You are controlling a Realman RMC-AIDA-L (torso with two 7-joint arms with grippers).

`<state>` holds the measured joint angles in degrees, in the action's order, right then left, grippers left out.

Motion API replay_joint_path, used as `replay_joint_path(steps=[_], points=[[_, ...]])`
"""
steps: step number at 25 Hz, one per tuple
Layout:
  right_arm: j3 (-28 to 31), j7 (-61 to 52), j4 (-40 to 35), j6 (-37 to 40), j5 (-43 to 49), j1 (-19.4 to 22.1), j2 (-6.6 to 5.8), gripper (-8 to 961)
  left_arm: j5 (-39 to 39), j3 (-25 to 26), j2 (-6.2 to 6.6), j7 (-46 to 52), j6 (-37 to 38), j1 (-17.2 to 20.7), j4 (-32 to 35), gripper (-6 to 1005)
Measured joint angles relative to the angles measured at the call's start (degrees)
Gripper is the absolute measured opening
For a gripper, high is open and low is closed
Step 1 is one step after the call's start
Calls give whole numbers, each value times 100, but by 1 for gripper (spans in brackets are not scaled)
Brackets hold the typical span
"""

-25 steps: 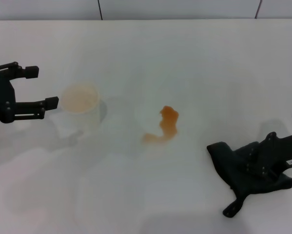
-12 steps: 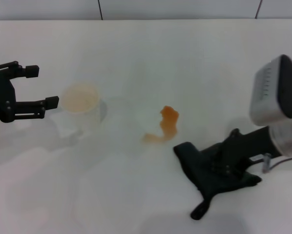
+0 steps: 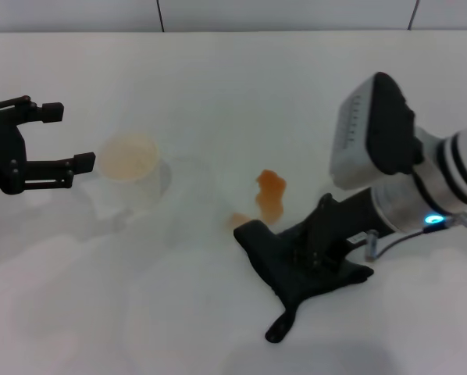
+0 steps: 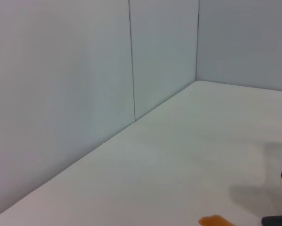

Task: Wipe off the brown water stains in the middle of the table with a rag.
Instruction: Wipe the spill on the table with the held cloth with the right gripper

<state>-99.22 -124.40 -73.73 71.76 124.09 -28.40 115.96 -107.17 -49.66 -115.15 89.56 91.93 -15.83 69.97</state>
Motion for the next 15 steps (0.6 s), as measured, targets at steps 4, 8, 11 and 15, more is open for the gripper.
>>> replay_joint_path(steps=[4,8,11,15], points=[[-246,-148,226,-226,26,-258,-1,83,0,0,-19,0,0,0,7,888],[-404,-269,366,-488,71,-371,-1,82,0,0,-74,0,0,6,56,888],[-485,-395,425,-718,167,-397,-3,82,0,0,-97,0,0,33,124,888],[-601,-630,462,-922,453,-417,-1,81,0,0,-125,0,0,53,156,887]])
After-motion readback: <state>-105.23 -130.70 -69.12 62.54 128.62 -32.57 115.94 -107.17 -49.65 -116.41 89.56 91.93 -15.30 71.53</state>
